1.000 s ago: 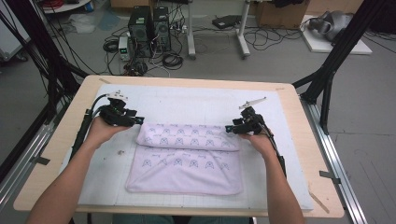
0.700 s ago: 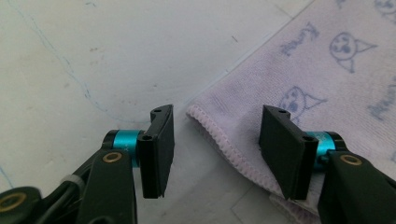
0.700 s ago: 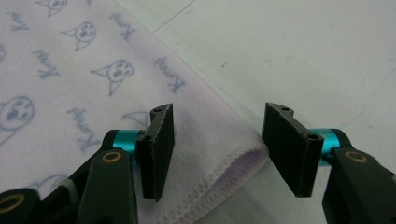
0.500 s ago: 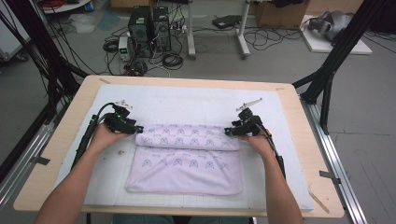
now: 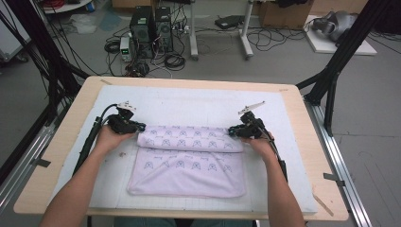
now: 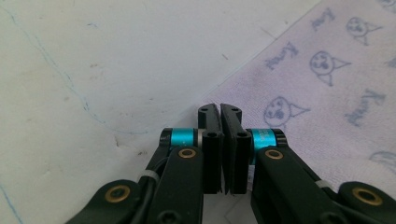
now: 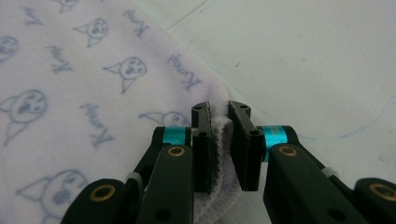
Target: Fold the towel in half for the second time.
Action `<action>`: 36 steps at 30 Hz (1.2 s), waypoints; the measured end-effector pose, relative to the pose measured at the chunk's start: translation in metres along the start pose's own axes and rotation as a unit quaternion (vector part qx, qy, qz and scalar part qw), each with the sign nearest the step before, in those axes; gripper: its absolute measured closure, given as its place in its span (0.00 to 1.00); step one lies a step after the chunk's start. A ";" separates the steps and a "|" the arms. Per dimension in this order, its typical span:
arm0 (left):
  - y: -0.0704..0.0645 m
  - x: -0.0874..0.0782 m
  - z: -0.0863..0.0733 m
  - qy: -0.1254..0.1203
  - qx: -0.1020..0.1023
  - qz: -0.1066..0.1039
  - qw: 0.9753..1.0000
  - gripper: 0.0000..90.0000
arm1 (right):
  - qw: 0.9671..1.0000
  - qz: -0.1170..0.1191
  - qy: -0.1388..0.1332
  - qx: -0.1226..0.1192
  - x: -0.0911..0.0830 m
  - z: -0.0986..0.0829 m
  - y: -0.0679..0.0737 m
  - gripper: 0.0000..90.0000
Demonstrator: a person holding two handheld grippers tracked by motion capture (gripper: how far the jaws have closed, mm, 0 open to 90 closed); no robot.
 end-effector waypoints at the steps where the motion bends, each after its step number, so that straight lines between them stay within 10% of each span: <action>1: -0.001 -0.003 0.001 -0.004 0.001 -0.001 1.000 0.97 | 1.000 0.001 -0.003 -0.002 -0.003 0.000 0.000 0.89; 10: -0.032 -0.066 0.014 -0.099 0.032 -0.013 0.994 0.97 | 0.996 0.015 -0.079 -0.035 -0.057 0.010 0.028 0.89; 16: -0.073 -0.111 -0.024 -0.138 0.054 -0.056 0.987 0.97 | 0.987 0.053 -0.126 -0.085 -0.102 -0.015 0.078 0.81; 19: -0.088 -0.120 -0.046 -0.135 0.057 -0.077 0.986 0.72 | 0.981 0.083 -0.149 -0.092 -0.120 -0.032 0.098 0.71; 27: -0.096 -0.092 -0.057 -0.099 0.074 -0.058 0.991 0.65 | 0.986 0.064 -0.103 -0.113 -0.096 -0.042 0.108 0.66; 36: -0.112 -0.055 -0.073 -0.043 0.093 -0.083 0.991 0.68 | 0.990 0.063 -0.045 -0.118 -0.057 -0.063 0.114 0.59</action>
Point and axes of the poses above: each handheld gripper's, and its own axes: x roughly forward along the jaws, z roughly out of its top, y roughly to its left, the point moved 10 cm from there along x, roughly forward along the jaws, and after that the axes turned 9 degrees about y, right-handed, at the moved point
